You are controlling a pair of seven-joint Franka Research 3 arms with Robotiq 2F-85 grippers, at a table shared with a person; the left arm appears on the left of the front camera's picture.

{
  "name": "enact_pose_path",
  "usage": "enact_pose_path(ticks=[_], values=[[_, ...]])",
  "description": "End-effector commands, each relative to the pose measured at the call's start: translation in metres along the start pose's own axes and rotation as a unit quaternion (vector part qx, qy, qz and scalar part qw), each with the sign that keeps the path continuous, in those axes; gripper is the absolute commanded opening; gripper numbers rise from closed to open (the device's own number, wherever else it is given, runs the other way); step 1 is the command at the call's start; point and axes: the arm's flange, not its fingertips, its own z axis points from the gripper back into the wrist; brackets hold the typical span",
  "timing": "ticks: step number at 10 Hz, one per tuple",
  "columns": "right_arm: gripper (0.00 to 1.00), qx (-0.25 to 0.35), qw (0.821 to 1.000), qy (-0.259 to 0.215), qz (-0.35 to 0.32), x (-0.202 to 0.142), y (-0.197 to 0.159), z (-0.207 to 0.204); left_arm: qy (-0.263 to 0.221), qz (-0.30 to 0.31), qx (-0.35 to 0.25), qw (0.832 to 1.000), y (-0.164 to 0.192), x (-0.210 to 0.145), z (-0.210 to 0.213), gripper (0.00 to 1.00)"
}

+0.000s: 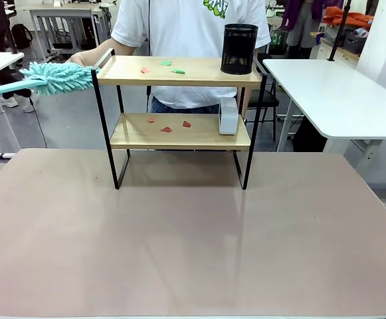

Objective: Clean the shelf.
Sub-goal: Pick up the Duster from the human.

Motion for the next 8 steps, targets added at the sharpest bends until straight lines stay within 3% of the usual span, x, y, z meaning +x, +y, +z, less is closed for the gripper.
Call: enact_pose_path(ticks=[1, 3, 6, 8], values=[[1.00, 0.014, 1.000, -0.008, 0.015, 0.002, 0.002, -0.001, 0.001, 0.099, -0.009, 0.995, 0.021, 0.042, 0.015, 1.00], [1.00, 0.014, 1.000, -0.008, 0.015, 0.002, 0.002, -0.001, -0.014, 0.184, 0.005, 0.983, 0.057, 0.052, -0.003, 1.00], [1.00, 0.014, 1.000, -0.008, 0.015, 0.002, 0.002, -0.001, -0.007, 0.287, -0.037, 0.957, 0.089, 0.049, -0.043, 1.00], [1.00, 0.014, 1.000, -0.008, 0.015, 0.002, 0.002, -0.001, -0.014, 0.278, -0.029, 0.960, 0.097, 0.054, -0.072, 1.00]])
